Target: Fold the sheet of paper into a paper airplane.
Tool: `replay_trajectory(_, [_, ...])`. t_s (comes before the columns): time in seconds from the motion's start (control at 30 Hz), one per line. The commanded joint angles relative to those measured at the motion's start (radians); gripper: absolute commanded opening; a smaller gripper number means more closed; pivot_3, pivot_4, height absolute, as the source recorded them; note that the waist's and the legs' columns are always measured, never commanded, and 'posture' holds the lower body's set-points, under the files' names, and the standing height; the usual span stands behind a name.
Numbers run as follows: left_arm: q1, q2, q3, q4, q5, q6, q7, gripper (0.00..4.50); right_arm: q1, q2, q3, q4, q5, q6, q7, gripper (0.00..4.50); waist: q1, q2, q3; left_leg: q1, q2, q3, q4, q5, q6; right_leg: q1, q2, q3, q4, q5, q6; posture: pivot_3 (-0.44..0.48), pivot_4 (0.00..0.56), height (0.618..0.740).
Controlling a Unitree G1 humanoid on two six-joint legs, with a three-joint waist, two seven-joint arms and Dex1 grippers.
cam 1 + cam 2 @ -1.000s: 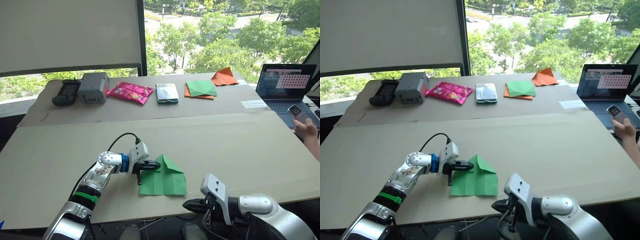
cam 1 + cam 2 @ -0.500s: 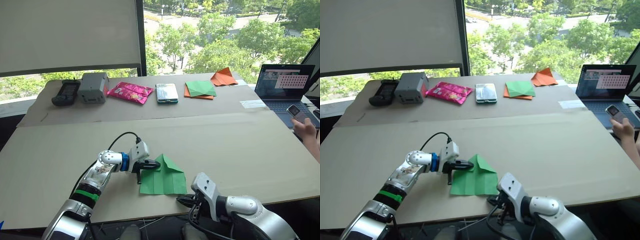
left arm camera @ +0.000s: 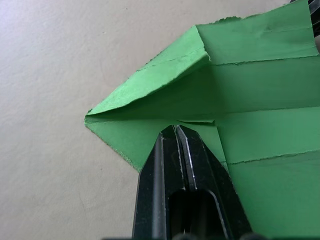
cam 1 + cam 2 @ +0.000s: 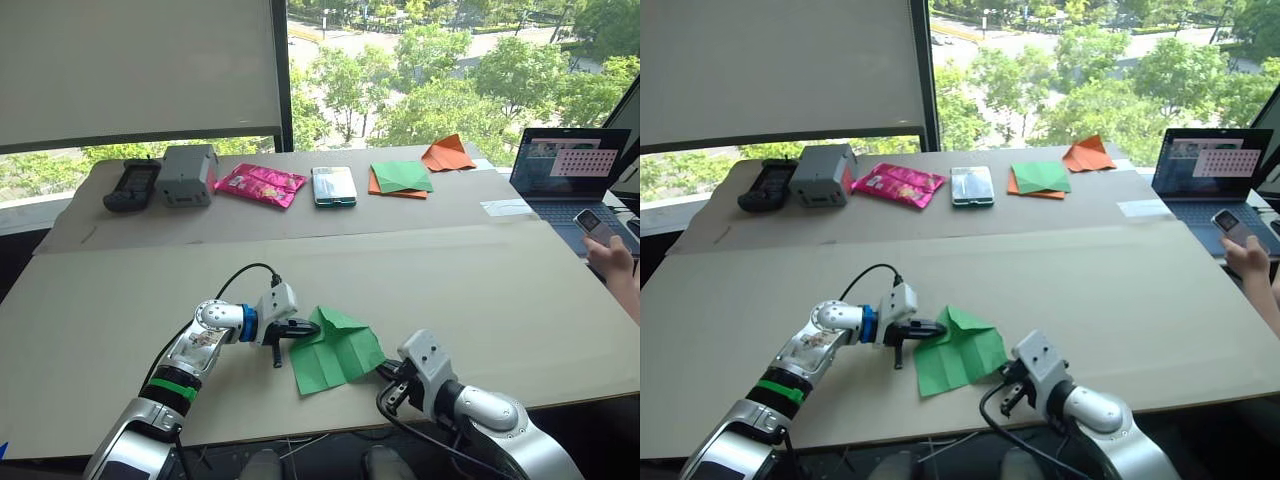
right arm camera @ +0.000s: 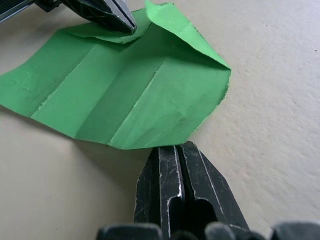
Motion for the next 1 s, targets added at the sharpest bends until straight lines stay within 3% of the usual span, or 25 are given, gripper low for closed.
replay_trajectory(0.03, [0.023,0.027,-0.012,0.027,0.046,0.019,0.007,0.04,-0.021,0.056,-0.031,0.003,0.032,-0.069,-0.006,0.0,-0.001,0.001,0.001,0.0,0.0,0.0,0.0,0.0,0.0,0.0,0.0,0.0,0.0,0.0,0.0,0.0,0.15,0.732])
replay_trajectory(0.33, [0.03,0.035,-0.013,0.009,0.045,0.026,0.011,0.04,-0.174,0.145,-0.023,0.156,0.074,-0.12,0.058,0.0,-0.006,0.004,0.002,-0.001,0.0,0.0,0.0,0.0,0.0,0.0,0.001,0.0,0.0,0.0,0.0,0.0,0.15,0.732])
replay_trajectory(0.6, [0.045,0.047,-0.007,-0.024,0.043,0.043,0.021,0.04,-0.317,0.173,0.063,0.255,0.047,-0.135,0.131,0.0,-0.015,0.01,-0.001,-0.002,0.0,0.0,-0.001,0.0,0.001,0.0,0.002,0.001,0.002,0.0,0.0,0.0,0.15,0.732])
replay_trajectory(1.0, [0.047,0.068,-0.009,-0.083,0.043,0.083,0.026,0.04,-0.38,0.201,0.145,0.343,0.001,-0.165,0.156,0.0,-0.024,0.011,-0.002,-0.002,0.0,-0.001,-0.001,0.001,0.001,0.0,0.003,0.001,0.003,0.001,0.001,0.0,0.15,0.732])
